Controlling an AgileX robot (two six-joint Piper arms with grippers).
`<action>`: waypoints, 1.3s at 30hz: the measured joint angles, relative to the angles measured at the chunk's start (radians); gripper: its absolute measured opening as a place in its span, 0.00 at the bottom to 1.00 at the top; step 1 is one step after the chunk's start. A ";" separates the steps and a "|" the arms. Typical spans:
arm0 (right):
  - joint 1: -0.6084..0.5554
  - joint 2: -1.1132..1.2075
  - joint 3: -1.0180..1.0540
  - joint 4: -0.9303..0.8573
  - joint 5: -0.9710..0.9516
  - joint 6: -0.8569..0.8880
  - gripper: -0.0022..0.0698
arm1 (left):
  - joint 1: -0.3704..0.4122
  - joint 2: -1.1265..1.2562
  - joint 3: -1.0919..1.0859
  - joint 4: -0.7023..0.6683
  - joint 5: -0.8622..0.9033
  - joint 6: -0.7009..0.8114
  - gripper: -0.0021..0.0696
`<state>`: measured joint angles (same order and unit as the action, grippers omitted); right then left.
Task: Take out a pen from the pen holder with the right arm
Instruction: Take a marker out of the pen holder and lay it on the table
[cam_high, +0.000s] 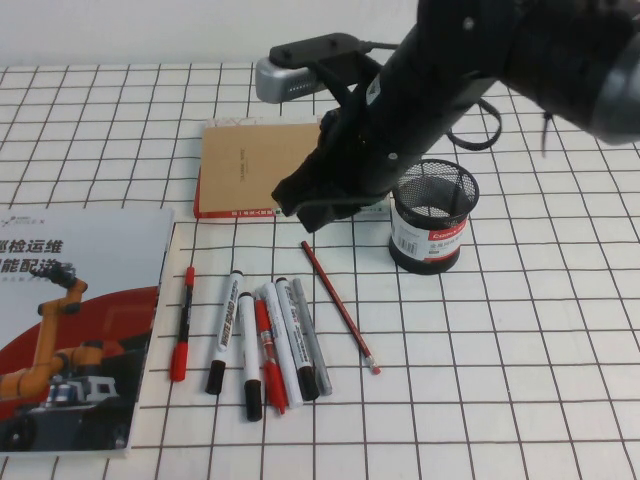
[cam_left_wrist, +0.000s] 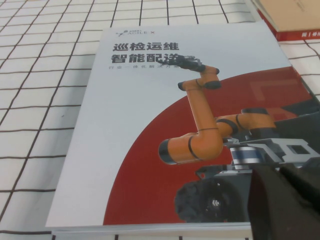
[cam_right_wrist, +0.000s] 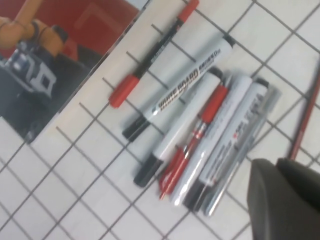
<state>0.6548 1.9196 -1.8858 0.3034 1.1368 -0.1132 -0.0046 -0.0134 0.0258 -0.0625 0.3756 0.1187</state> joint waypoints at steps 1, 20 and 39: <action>0.004 -0.050 0.048 -0.012 -0.017 0.005 0.03 | 0.000 0.000 0.000 0.000 0.000 0.000 0.02; 0.011 -0.792 0.723 -0.082 -0.008 0.032 0.01 | 0.000 0.000 0.000 0.000 0.000 0.000 0.02; -0.125 -1.085 1.034 -0.110 -0.334 -0.066 0.01 | 0.000 0.000 0.000 0.000 0.000 0.000 0.02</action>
<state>0.5300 0.8349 -0.8514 0.1939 0.8029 -0.1797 -0.0046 -0.0134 0.0258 -0.0625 0.3756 0.1187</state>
